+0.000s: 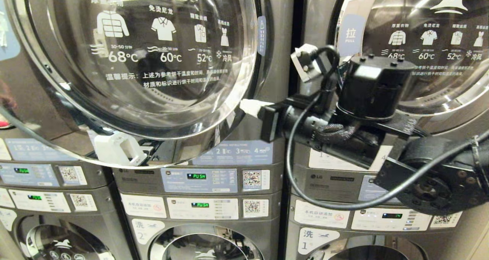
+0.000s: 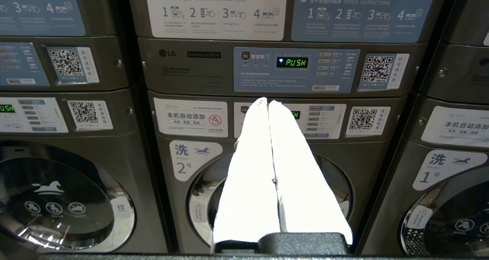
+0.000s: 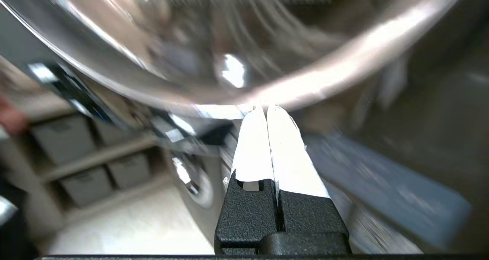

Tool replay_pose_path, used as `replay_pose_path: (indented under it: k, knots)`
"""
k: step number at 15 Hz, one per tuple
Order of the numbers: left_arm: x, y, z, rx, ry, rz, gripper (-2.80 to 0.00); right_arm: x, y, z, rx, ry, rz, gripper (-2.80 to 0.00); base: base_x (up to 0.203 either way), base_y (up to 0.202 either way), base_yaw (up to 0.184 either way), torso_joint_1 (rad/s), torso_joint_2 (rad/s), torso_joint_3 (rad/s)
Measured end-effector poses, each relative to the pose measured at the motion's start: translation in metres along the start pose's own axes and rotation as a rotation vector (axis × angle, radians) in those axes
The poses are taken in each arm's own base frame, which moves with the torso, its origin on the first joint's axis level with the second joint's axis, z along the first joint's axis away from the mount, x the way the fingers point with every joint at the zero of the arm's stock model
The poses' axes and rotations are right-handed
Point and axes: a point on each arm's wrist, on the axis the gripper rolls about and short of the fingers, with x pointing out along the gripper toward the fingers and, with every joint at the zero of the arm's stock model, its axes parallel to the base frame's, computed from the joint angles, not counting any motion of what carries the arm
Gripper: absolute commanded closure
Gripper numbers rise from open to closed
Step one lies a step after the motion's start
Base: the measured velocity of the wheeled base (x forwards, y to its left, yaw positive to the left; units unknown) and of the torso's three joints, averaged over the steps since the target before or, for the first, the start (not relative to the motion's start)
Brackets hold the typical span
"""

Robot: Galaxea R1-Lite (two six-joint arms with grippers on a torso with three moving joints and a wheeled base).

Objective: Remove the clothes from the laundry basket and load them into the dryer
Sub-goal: Close the dryer

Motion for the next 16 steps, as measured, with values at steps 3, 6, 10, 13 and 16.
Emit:
replay_pose_path:
  k: [3,6,10,13,16]
  knots:
    - [0.0,0.0,0.0,0.0,0.0,0.0,0.0,-0.056,-0.046,-0.021,-0.061,0.111,-0.171,0.0,0.0,0.0,0.0,0.0,0.0,0.0]
    - [0.0,0.0,0.0,0.0,0.0,0.0,0.0,-0.128,-0.078,-0.039,-0.043,0.196,-0.319,0.0,0.0,0.0,0.0,0.0,0.0,0.0]
    - [0.0,0.0,0.0,0.0,0.0,0.0,0.0,-0.235,-0.055,-0.063,-0.026,0.232,-0.461,0.0,0.0,0.0,0.0,0.0,0.0,0.0]
    - [0.0,0.0,0.0,0.0,0.0,0.0,0.0,-0.295,-0.019,-0.088,-0.056,0.236,-0.631,0.0,0.0,0.0,0.0,0.0,0.0,0.0]
    - [0.0,0.0,0.0,0.0,0.0,0.0,0.0,-0.335,0.012,-0.116,-0.07,0.244,-0.73,0.0,0.0,0.0,0.0,0.0,0.0,0.0]
